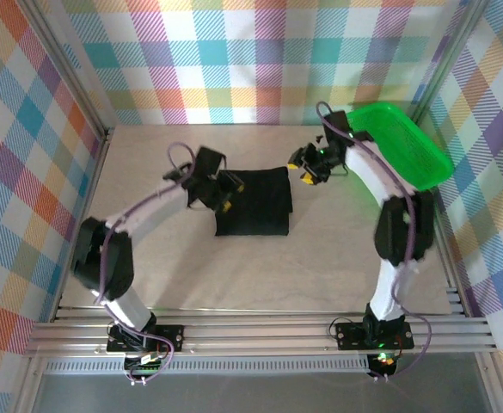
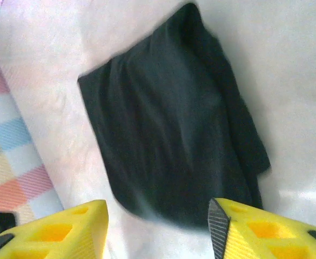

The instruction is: Fold and stack the t-shirts

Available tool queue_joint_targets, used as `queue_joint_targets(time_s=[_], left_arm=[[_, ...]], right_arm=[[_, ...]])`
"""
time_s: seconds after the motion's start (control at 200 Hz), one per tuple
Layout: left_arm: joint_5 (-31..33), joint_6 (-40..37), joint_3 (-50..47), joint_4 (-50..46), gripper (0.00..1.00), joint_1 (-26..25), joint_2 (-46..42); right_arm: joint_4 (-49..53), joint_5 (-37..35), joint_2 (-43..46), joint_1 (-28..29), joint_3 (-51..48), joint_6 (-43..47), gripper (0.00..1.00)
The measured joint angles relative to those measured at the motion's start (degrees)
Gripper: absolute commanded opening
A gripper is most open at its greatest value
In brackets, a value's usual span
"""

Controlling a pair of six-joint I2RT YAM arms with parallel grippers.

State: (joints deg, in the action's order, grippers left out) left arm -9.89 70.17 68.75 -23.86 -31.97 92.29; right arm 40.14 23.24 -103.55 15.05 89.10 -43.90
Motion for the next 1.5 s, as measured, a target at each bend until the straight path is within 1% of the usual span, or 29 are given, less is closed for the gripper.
queue_joint_targets(time_s=[0.02,0.045,0.075,0.105,0.155,0.195,0.33,0.465,0.535,0.59,0.61,0.615,0.625,0.63,0.64,0.645,0.66,0.675,0.695,0.735,0.75,0.85,0.94,1.005,1.18,1.305,1.41,1.5], left_arm=[[0.1,2.0,-1.9,1.2,0.63,-1.6,-1.1],[0.3,4.5,-4.3,3.1,0.66,-4.2,-2.2],[0.6,7.4,-6.5,5.3,0.67,-7.1,-2.7],[1.0,10.3,-8.1,7.3,0.71,-9.5,-2.5],[2.1,14.5,-9.5,10.2,0.72,-12.4,-0.9],[3.1,17.5,-9.6,12.3,0.72,-13.9,1.0],[6.3,24.5,-7.5,19.4,0.73,-15.6,8.8],[8.7,30.4,-4.4,23.0,0.69,-15.8,15.1],[9.5,32.5,-3.1,23.6,0.65,-15.9,17.2],[10.1,33.8,-2.2,23.5,0.55,-15.9,18.5],[10.4,33.8,-1.8,23.4,0.47,-15.9,18.9],[10.5,33.9,-1.7,23.4,0.44,-15.9,18.9],[10.7,34.5,-1.6,23.4,0.4,-15.9,19.1],[10.7,34.5,-1.5,23.4,0.4,-15.9,19.2],[10.9,34.3,-1.3,23.3,0.35,-15.9,19.3],[10.9,34.3,-1.3,23.3,0.35,-15.9,19.3],[11.3,34.9,-1.0,23.3,0.28,-15.9,19.6],[11.5,34.8,-0.8,23.2,0.24,-15.9,19.7],[11.9,35.1,-0.6,23.1,0.15,-15.8,19.9],[12.8,35.2,-0.2,22.9,0.02,-15.5,20.2],[13.1,35.3,-0.2,23.0,0.0,-15.3,20.3],[13.9,35.2,-0.3,23.3,0.0,-14.2,20.7],[13.7,32.6,-0.3,23.5,0.0,-11.0,20.7],[13.1,29.4,-0.3,23.3,0.0,-7.0,20.7],[10.1,18.7,-0.5,22.9,0.0,7.8,20.5],[7.7,10.0,1.0,20.4,0.0,18.6,20.6],[5.9,4.4,4.0,18.1,0.0,25.7,22.0],[4.5,0.6,8.2,17.1,0.0,30.5,25.3]], right_arm=[[-1.5,0.3,3.5,0.0,-3.7,-0.2,0.54],[-3.1,0.9,6.7,0.0,-7.2,-0.2,0.54],[-5.1,1.5,10.7,0.0,-11.5,-0.4,0.55],[-6.8,2.0,14.2,0.0,-15.2,-0.4,0.55],[-9.1,2.9,19.0,0.0,-20.5,-0.7,0.55],[-10.6,3.5,22.3,0.0,-24.4,-0.8,0.55],[-10.7,4.5,29.0,0.1,-31.6,-0.8,0.56],[-9.7,4.7,33.5,0.0,-33.3,-0.6,0.56],[-9.2,5.0,35.4,0.0,-33.3,-0.6,0.56],[-9.0,5.0,36.4,0.0,-33.3,-0.6,0.56],[-8.9,5.0,36.7,0.0,-33.3,-0.6,0.56],[-8.9,5.1,36.7,0.0,-33.3,-0.6,0.56],[-8.8,5.1,36.9,0.0,-33.3,-0.6,0.56],[-8.8,5.2,36.9,0.0,-33.3,-0.6,0.56],[-8.8,5.2,36.9,0.0,-33.3,-0.6,0.56],[-8.8,5.2,37.0,0.0,-33.3,-0.6,0.56],[-8.7,5.3,37.0,0.0,-33.3,-0.6,0.56],[-8.7,5.3,37.0,-0.1,-33.3,-0.6,0.56],[-8.6,5.4,37.0,-0.1,-33.3,-0.5,0.56],[-8.3,5.4,37.0,-0.1,-33.3,-0.5,0.56],[-8.2,5.4,37.0,-0.1,-33.3,-0.5,0.56],[-7.6,5.6,37.0,-0.4,-33.3,-0.3,0.55],[-7.3,5.8,37.0,-0.7,-33.3,-0.2,0.55],[-7.0,5.8,37.0,-0.8,-33.3,-0.2,0.55],[-6.9,5.8,36.7,-0.9,-33.3,-0.2,0.55],[-6.9,5.8,35.9,-0.9,-33.3,-0.2,0.55],[-7.0,5.7,34.8,-0.9,-33.2,-0.2,0.55],[-7.1,5.8,33.9,-0.9,-32.9,-0.2,0.54]])
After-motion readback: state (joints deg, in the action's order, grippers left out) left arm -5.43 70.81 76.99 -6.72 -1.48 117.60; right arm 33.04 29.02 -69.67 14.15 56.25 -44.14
